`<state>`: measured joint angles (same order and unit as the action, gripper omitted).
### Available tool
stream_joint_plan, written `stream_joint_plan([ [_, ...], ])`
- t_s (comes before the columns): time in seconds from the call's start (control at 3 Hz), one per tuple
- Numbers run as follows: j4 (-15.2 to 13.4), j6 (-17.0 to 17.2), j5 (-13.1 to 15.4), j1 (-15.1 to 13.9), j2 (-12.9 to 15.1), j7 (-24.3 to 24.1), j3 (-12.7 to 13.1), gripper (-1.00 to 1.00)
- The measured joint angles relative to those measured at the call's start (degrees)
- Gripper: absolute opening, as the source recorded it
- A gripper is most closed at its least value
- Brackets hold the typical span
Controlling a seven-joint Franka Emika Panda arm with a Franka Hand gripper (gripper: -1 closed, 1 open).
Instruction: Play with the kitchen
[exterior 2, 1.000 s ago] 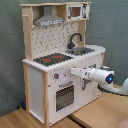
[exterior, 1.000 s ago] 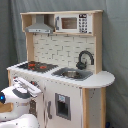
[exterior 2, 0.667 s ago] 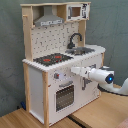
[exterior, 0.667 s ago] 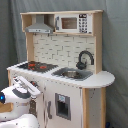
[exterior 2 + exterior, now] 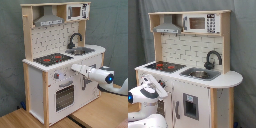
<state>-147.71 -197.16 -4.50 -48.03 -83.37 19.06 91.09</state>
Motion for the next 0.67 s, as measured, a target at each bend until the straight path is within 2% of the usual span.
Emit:
stream_joint_plan([
  [0.67,0.04,0.00,0.00,0.01,0.00,-12.73,-0.06,-1.00],
])
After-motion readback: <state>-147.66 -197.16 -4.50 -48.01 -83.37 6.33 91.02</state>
